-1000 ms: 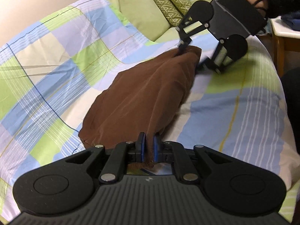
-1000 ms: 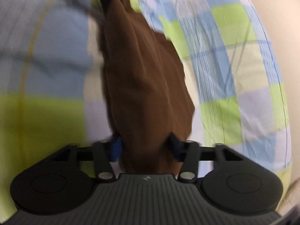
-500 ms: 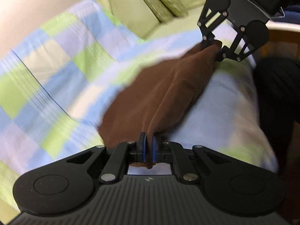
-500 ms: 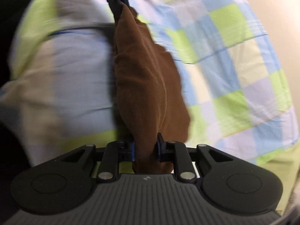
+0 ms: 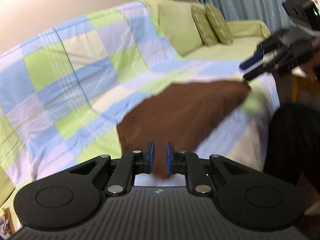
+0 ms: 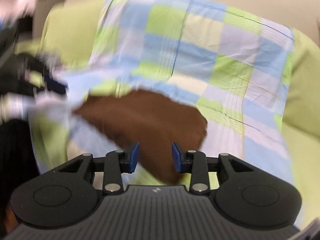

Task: Fold clothes

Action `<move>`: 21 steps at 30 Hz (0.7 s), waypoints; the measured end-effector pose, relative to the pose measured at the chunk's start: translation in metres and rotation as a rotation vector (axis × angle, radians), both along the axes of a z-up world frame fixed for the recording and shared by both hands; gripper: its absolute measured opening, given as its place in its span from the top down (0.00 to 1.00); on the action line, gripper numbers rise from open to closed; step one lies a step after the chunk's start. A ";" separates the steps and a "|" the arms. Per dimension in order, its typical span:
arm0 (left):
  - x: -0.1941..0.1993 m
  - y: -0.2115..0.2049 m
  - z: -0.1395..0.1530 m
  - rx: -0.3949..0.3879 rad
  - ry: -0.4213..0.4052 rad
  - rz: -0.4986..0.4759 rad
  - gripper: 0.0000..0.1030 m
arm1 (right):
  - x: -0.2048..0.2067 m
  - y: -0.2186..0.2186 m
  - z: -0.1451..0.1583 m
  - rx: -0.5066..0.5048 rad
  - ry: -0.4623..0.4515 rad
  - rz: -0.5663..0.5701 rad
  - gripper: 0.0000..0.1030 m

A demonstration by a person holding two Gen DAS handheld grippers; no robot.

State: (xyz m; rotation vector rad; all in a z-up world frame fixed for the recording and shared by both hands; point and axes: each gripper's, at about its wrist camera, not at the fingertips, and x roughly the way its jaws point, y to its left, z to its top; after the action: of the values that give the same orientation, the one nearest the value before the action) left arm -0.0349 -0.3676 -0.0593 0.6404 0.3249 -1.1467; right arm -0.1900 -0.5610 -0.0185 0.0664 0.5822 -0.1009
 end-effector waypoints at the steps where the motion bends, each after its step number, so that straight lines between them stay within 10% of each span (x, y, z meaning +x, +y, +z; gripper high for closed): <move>1: 0.002 -0.012 -0.003 -0.003 0.012 -0.002 0.85 | 0.009 0.002 -0.001 0.011 -0.005 -0.012 0.71; 7: 0.008 -0.061 -0.046 0.092 0.053 -0.056 0.85 | 0.069 0.002 -0.034 0.102 -0.002 0.009 0.72; 12: 0.009 -0.034 -0.060 0.129 0.063 -0.043 0.84 | 0.049 0.013 -0.062 -0.026 0.088 0.141 0.76; 21: 0.027 -0.039 -0.013 0.050 0.072 -0.005 0.84 | 0.020 -0.040 -0.043 0.333 -0.074 -0.016 0.75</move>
State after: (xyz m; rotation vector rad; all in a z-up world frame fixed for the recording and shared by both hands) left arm -0.0074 -0.4063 -0.0722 0.6445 0.4148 -1.1709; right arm -0.1699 -0.6007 -0.0613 0.3965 0.5197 -0.0162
